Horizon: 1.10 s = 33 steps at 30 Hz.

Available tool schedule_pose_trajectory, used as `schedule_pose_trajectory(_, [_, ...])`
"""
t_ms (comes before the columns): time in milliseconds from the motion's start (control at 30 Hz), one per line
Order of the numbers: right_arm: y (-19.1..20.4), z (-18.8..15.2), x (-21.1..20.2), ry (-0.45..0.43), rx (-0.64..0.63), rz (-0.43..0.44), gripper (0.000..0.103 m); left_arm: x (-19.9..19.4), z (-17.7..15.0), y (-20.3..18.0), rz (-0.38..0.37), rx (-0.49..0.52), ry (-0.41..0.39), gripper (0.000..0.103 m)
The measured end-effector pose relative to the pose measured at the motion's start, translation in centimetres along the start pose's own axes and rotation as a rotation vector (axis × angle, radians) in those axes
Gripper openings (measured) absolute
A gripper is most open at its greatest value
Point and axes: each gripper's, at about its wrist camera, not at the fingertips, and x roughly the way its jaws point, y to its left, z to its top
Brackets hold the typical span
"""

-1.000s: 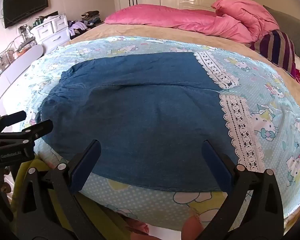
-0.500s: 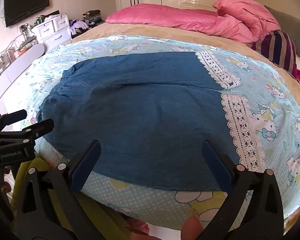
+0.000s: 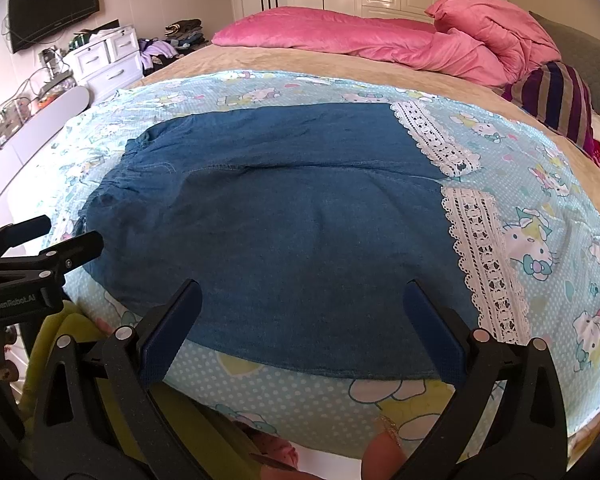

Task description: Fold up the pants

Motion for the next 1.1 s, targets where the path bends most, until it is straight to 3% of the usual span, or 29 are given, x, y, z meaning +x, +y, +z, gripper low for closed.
schedule_pose_trajectory(1100, [-0.47, 0.11, 0.18, -0.001, -0.002, -0.011, 0.095, 0.47, -0.02, 0.77, 0.004, -0.016, 0.005, 0.099])
